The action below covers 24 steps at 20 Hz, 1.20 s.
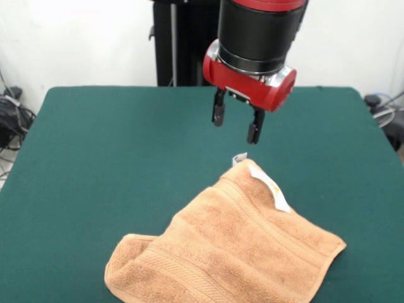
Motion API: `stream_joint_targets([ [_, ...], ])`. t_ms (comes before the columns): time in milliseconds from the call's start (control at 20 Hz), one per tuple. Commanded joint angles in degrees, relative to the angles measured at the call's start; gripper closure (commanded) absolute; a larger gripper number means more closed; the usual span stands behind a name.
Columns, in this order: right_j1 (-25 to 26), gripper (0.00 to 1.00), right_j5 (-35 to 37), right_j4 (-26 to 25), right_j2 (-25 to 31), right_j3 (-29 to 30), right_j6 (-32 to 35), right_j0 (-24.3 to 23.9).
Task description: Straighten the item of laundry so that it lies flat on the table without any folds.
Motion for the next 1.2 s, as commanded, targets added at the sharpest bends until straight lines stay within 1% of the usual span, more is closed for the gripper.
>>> stream_joint_targets([
  [50,-4.44,0.00,-17.97,-4.08,6.48,8.72,-5.67,-3.51],
  [100,-0.33,0.00,-8.22,-6.44,3.95,0.86,-5.87,-0.13],
  [150,0.72,0.00,-10.49,-7.45,-0.22,-0.99,1.82,2.74],
  [200,0.97,0.00,-10.04,-7.35,-0.03,-1.51,1.68,2.57],
  [650,1.55,0.00,-8.34,-7.64,0.30,-3.07,2.76,2.73],
  [850,0.93,0.00,-8.32,-7.34,1.06,-2.21,2.65,2.34],
  [1200,1.33,0.00,-10.88,-6.18,2.21,-1.22,3.82,2.06],
])
